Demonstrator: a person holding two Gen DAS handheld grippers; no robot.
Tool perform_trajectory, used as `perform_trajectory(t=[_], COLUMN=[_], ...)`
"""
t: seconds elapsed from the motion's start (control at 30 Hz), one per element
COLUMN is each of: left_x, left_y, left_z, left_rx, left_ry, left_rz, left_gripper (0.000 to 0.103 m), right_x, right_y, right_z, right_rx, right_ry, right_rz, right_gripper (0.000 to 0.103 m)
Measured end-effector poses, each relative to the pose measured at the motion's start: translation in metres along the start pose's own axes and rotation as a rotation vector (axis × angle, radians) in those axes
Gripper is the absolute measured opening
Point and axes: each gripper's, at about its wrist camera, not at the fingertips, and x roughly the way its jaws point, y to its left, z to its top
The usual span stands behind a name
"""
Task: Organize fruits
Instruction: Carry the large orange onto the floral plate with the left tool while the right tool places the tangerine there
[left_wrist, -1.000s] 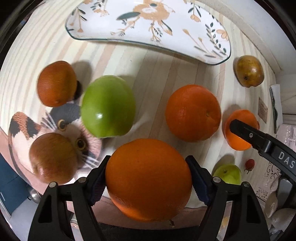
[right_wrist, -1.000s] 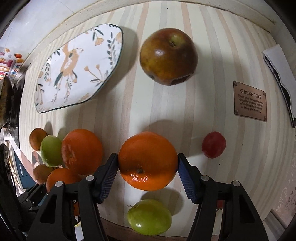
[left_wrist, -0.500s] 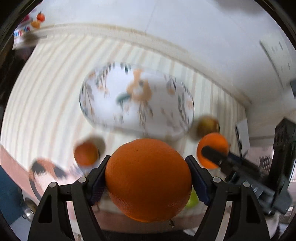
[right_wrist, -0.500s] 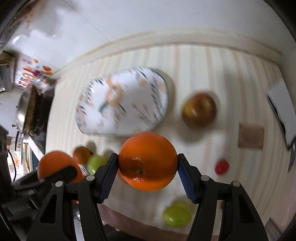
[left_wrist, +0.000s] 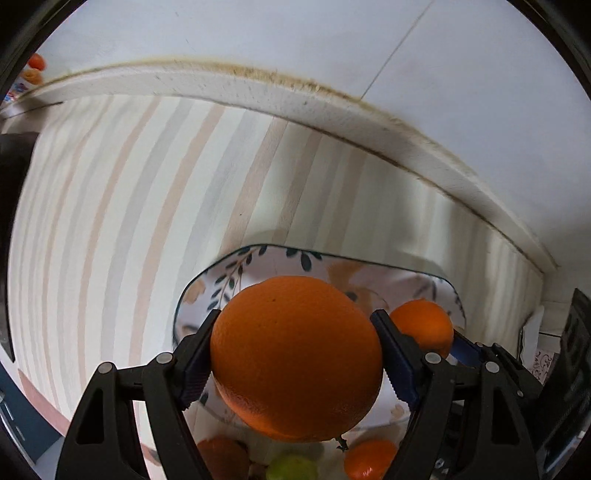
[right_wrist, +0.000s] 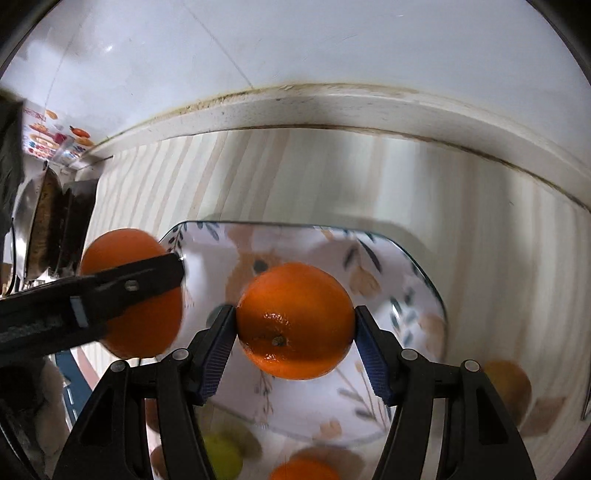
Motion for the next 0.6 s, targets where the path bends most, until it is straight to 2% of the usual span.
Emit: perform_trajectory(t=[0.23, 0.43, 0.6], left_x=[0.023, 0.036, 0.037], left_y=[0.005, 0.009, 0.01], left_z=[0.006, 0.003, 0.0], left_rx=[-0.012, -0.035, -0.04], left_ry=[0.062, 0.087, 0.091], left_rz=[-0.005, 0.017, 0.009], left_gripper=[0.078, 0.079, 0.079], right_x=[0.028, 0.032, 0.031], right_y=[0.007, 0.008, 0.007], right_z=[0.017, 0.023, 0.025], right_rx=[-0.026, -0.006, 0.024], right_ry=[0.059, 0.083, 0.109], right_rz=[-0.014, 0.001, 0.012], right_gripper=[0.066, 0.068, 0.089])
